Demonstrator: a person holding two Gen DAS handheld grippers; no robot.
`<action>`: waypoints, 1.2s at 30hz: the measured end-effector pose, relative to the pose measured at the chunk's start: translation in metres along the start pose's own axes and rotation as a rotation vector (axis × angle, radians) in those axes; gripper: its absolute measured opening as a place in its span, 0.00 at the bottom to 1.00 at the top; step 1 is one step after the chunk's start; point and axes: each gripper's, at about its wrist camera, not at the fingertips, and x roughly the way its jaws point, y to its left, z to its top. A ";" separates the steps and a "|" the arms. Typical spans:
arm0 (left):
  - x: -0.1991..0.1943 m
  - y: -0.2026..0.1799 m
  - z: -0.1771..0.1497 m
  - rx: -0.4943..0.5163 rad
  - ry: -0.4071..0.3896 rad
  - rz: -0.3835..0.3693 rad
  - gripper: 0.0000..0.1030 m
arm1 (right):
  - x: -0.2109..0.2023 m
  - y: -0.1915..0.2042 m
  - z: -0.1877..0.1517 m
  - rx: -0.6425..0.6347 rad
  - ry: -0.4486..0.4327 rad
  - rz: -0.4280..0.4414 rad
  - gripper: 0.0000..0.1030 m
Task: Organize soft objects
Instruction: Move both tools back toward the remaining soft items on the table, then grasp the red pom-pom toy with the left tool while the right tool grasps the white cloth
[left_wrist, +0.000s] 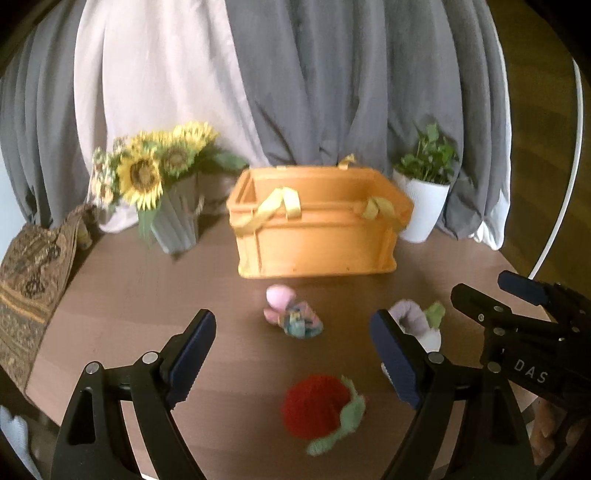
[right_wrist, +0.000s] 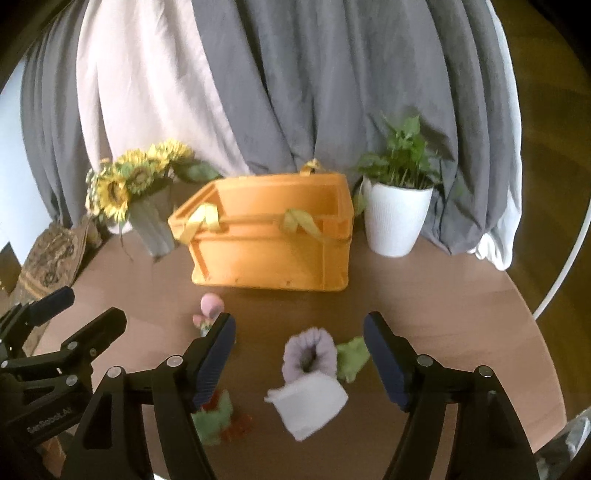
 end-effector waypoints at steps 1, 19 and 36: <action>0.002 -0.001 -0.003 -0.003 0.011 0.001 0.83 | 0.002 -0.001 -0.003 -0.006 0.010 0.002 0.71; 0.056 -0.013 -0.066 -0.055 0.241 -0.001 0.83 | 0.059 -0.013 -0.060 -0.036 0.239 0.071 0.71; 0.104 -0.017 -0.085 -0.062 0.327 -0.024 0.83 | 0.111 -0.022 -0.090 -0.002 0.375 0.101 0.70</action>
